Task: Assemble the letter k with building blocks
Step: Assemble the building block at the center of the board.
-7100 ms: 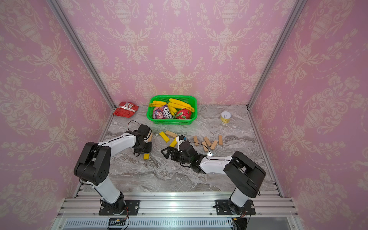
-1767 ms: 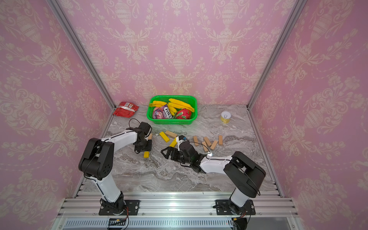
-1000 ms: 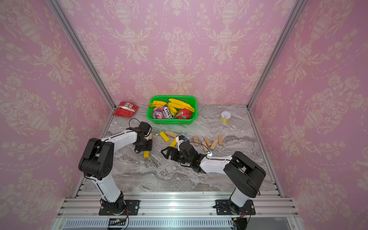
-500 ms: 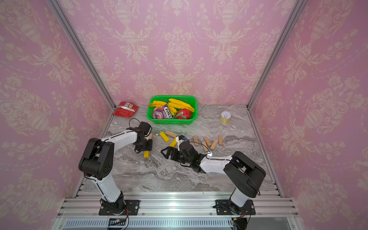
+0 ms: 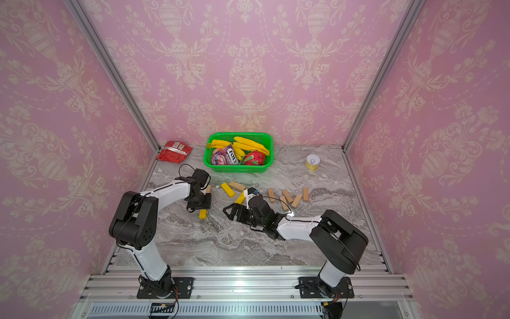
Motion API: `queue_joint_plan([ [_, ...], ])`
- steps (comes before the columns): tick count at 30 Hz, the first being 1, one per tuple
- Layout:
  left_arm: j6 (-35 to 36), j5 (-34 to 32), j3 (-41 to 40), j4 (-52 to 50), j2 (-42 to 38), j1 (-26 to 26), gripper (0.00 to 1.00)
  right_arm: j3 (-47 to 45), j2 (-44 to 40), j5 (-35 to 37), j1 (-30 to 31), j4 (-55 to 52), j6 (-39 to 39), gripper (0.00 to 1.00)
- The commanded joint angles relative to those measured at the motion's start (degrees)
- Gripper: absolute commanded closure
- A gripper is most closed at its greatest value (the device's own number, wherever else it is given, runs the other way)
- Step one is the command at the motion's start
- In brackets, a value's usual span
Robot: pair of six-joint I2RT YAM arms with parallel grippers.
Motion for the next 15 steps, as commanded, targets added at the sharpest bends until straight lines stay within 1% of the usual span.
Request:
queue_joint_plan([
  [1, 0.94, -0.47, 0.69, -1.05, 1.97, -0.42, 0.53, 0.87, 1.07, -0.71, -0.31, 1.05, 0.19, 0.0],
  [7, 0.84, -0.71, 0.22, -1.13, 0.27, -0.69, 0.53, 0.94, 1.12, -0.69, -0.27, 1.19, 0.04, 0.0],
  [11, 0.96, -1.36, -0.28, -0.95, -2.24, -1.15, 0.53, 1.06, 1.3, -0.79, -0.38, 1.23, 0.02, 0.0],
  [15, 0.88, -1.15, 0.24, -1.35, -1.15, -1.12, 0.53, 0.6, 0.99, -0.81, -0.32, 1.77, 0.19, 0.0],
])
